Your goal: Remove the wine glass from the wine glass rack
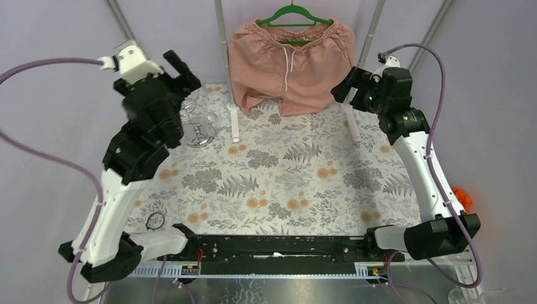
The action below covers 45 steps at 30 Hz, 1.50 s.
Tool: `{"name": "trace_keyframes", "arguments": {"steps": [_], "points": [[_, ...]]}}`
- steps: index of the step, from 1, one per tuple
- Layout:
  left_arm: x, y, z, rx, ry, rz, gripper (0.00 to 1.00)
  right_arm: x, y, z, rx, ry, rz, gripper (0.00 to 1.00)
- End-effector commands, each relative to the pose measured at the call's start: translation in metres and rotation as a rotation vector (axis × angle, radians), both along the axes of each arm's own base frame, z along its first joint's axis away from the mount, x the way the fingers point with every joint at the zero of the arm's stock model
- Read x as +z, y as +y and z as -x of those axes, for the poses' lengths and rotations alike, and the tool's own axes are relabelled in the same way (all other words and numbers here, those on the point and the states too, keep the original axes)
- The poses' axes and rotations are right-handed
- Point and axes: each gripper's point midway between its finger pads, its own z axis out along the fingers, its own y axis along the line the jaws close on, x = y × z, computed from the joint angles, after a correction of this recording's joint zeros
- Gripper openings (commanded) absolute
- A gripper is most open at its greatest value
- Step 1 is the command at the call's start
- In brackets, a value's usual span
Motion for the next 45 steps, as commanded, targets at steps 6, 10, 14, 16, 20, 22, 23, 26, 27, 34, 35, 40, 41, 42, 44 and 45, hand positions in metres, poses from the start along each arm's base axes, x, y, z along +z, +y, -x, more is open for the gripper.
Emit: {"name": "trace_keyframes", "arguments": {"steps": [6, 10, 14, 16, 20, 22, 23, 26, 27, 34, 35, 40, 41, 42, 44, 45], "points": [[-0.041, -0.027, -0.050, -0.075, 0.248, -0.059, 0.99, 0.011, 0.010, 0.019, 0.070, -0.068, -0.014, 1.00], [-0.060, -0.009, -0.075, -0.143, 0.321, 0.033, 0.99, 0.005, 0.013, 0.027, 0.087, -0.055, -0.039, 1.00], [-0.075, 0.010, -0.094, -0.136, 0.403, 0.046, 0.99, -0.006, 0.010, 0.031, 0.075, -0.023, -0.026, 1.00], [-0.085, 0.019, -0.108, -0.129, 0.442, 0.037, 0.99, -0.013, 0.011, 0.033, 0.085, 0.003, -0.024, 1.00], [-0.103, 0.031, -0.126, -0.151, 0.500, 0.040, 0.98, -0.020, 0.015, 0.038, 0.103, 0.022, -0.043, 1.00], [-0.115, 0.033, -0.133, -0.188, 0.533, 0.070, 0.98, -0.022, 0.014, 0.041, 0.099, 0.024, -0.046, 0.98], [-0.121, 0.033, -0.136, -0.204, 0.545, 0.088, 0.98, -0.023, 0.013, 0.043, 0.095, 0.022, -0.044, 0.96], [-0.124, 0.040, -0.144, -0.235, 0.543, 0.147, 0.99, -0.022, 0.010, 0.044, 0.087, 0.016, -0.032, 0.94], [-0.124, 0.043, -0.146, -0.238, 0.543, 0.158, 0.99, -0.023, 0.009, 0.045, 0.082, 0.016, -0.028, 0.94], [-0.151, 0.055, -0.162, -0.247, 0.627, 0.178, 0.98, -0.039, 0.008, 0.048, 0.073, 0.039, -0.028, 0.95], [-0.158, 0.055, -0.164, -0.247, 0.641, 0.183, 0.97, -0.041, 0.008, 0.048, 0.073, 0.043, -0.030, 0.95], [-0.178, 0.057, -0.171, -0.238, 0.688, 0.194, 0.95, -0.044, 0.008, 0.050, 0.069, 0.041, -0.032, 0.96], [-0.179, 0.058, -0.171, -0.233, 0.691, 0.193, 0.95, -0.044, 0.007, 0.050, 0.068, 0.039, -0.030, 0.96], [-0.181, 0.060, -0.172, -0.224, 0.695, 0.192, 0.95, -0.045, 0.007, 0.050, 0.067, 0.039, -0.028, 0.96], [-0.185, 0.063, -0.173, -0.211, 0.706, 0.184, 0.95, -0.046, 0.006, 0.050, 0.066, 0.039, -0.024, 0.96], [-0.187, 0.067, -0.173, -0.187, 0.711, 0.174, 0.95, -0.047, 0.007, 0.049, 0.066, 0.042, -0.025, 0.96]]}}
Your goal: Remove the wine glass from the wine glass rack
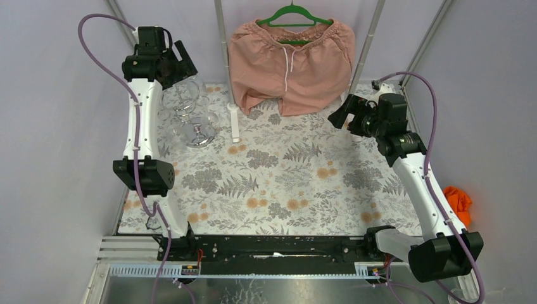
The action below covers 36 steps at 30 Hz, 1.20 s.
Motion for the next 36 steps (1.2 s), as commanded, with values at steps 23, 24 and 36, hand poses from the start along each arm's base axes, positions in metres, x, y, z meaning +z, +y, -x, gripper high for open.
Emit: {"name": "trace_keyframes", "arguments": {"steps": [23, 24, 36], "points": [[-0.066, 0.029, -0.035, 0.085, 0.123, -0.091, 0.85, -0.014, 0.003, -0.002, 0.006, -0.008, -0.002, 0.94], [-0.066, 0.030, -0.036, 0.089, 0.122, -0.091, 0.84, -0.015, 0.003, -0.003, 0.006, -0.004, -0.004, 0.94], [-0.029, 0.049, -0.029, 0.189, 0.038, -0.162, 0.76, -0.030, 0.008, -0.009, 0.023, 0.025, -0.009, 0.91]]}}
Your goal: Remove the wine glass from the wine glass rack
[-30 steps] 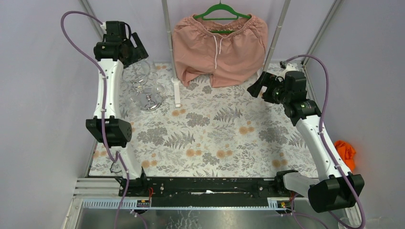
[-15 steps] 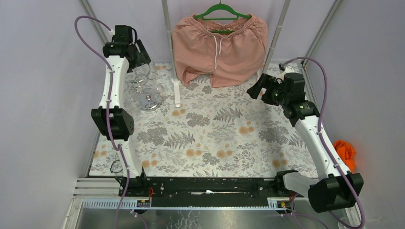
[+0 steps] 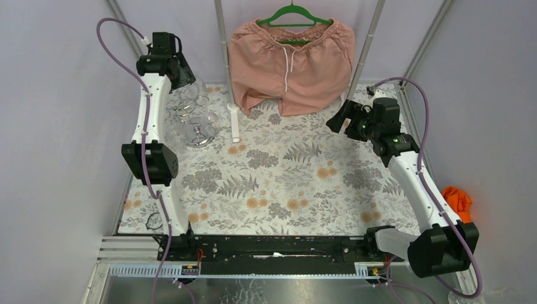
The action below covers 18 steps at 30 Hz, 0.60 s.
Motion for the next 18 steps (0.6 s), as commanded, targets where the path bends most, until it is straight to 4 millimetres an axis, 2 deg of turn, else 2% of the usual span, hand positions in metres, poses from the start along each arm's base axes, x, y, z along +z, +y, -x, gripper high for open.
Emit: {"name": "trace_keyframes", "arguments": {"steps": [1, 4, 11, 18], "points": [[0.043, 0.019, -0.002, 0.066, -0.124, -0.077, 0.76, 0.001, 0.007, -0.006, 0.025, -0.024, -0.011, 0.90], [0.042, 0.020, -0.006, 0.062, -0.129, -0.085, 0.74, -0.002, 0.009, -0.008, 0.032, -0.016, -0.018, 0.87], [0.026, 0.016, -0.018, 0.039, -0.133, -0.058, 0.56, -0.005, 0.011, -0.010, 0.043, -0.005, -0.020, 0.79], [0.030, 0.020, -0.021, 0.046, -0.150, -0.084, 0.48, -0.006, 0.012, -0.011, 0.050, -0.003, -0.017, 0.73]]}}
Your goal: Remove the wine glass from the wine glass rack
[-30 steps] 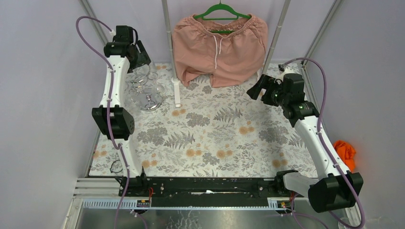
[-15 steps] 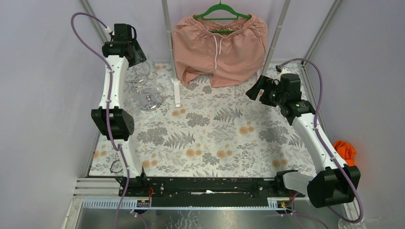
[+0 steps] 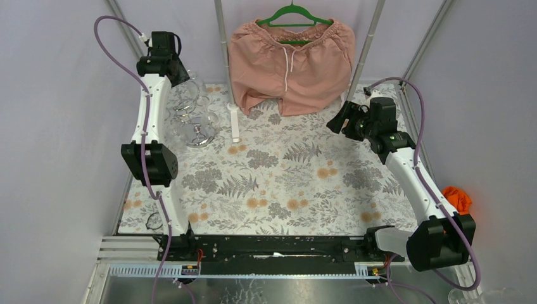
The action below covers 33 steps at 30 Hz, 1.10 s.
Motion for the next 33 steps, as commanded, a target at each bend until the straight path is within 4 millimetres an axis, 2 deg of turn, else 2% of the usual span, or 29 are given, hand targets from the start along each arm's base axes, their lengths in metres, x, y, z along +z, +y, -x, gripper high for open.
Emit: {"name": "trace_keyframes", "arguments": {"steps": [1, 13, 21, 24, 29, 33], "points": [[0.017, 0.010, -0.010, 0.011, -0.072, -0.043, 0.46, 0.007, 0.009, -0.003, 0.044, -0.034, -0.017, 0.73], [0.006, 0.015, -0.008, 0.012, -0.032, -0.074, 0.01, -0.002, 0.011, -0.001, 0.055, -0.012, -0.020, 0.68], [-0.005, 0.009, 0.000, -0.011, -0.012, -0.054, 0.00, -0.007, 0.011, 0.000, 0.055, -0.004, -0.022, 0.66], [0.000, 0.003, 0.003, -0.029, -0.040, -0.031, 0.00, -0.010, 0.011, -0.001, 0.056, 0.001, -0.022, 0.64], [0.022, -0.007, 0.010, -0.053, -0.083, -0.006, 0.00, -0.012, 0.012, -0.001, 0.056, 0.009, -0.024, 0.60], [0.037, -0.014, 0.014, -0.073, -0.111, -0.007, 0.00, -0.012, 0.012, -0.002, 0.057, 0.006, -0.026, 0.53]]}}
